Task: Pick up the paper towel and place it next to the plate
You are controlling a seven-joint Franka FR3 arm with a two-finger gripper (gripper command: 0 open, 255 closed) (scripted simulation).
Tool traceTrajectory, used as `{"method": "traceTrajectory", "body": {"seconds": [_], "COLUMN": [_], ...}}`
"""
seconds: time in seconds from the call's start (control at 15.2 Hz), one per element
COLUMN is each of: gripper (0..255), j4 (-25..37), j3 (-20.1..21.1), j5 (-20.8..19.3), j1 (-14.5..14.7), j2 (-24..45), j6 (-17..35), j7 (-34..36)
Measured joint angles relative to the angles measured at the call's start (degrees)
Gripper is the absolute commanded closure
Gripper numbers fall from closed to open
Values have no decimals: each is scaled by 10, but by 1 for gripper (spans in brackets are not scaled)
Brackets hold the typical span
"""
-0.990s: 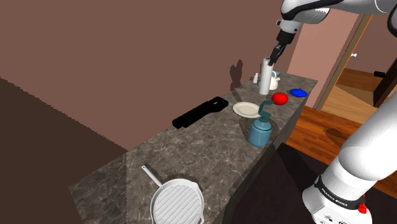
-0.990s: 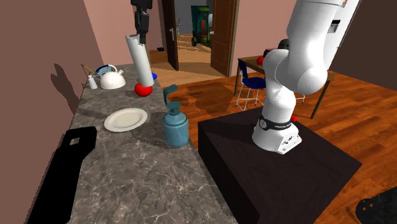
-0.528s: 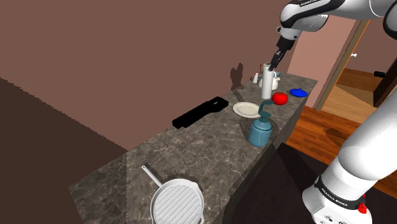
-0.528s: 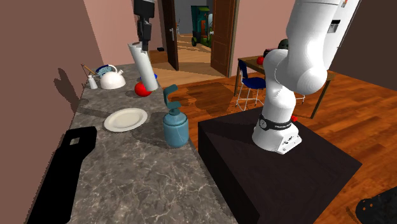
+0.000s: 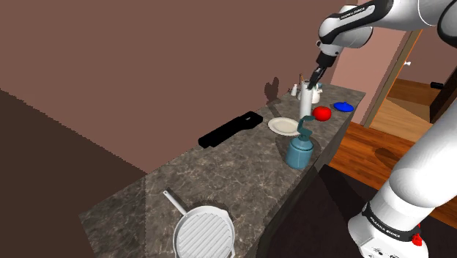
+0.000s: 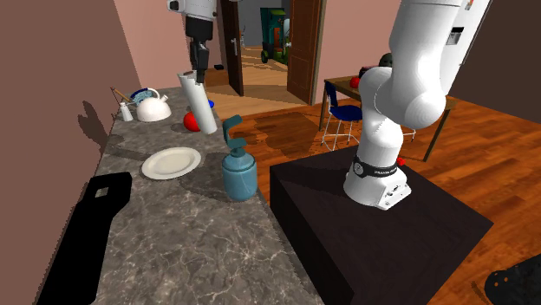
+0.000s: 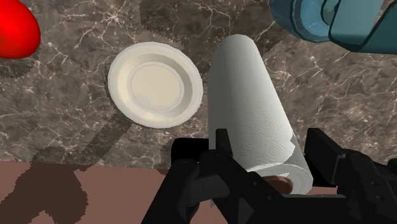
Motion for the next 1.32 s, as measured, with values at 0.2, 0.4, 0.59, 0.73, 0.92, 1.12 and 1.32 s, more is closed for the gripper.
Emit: {"method": "traceTrajectory", "body": {"seconds": [0.2,0.4,0.59,0.73,0.92,1.12,1.32], "gripper": [255,255,255,255,255,255,255], "j4": [-18,-34,-48,-55,-71,-86,-93], "j3": [-1,-1,-1,-2,-2,-2,-2], "j5": [5,11,18,25,33,44,57], "j1": [0,0,1,0,0,0,-1], "j2": [5,13,21,29,38,50,64], "j6": [23,45,66,79,102,125,144], "j7": [-6,-11,-18,-25,-33,-44,-55]}}
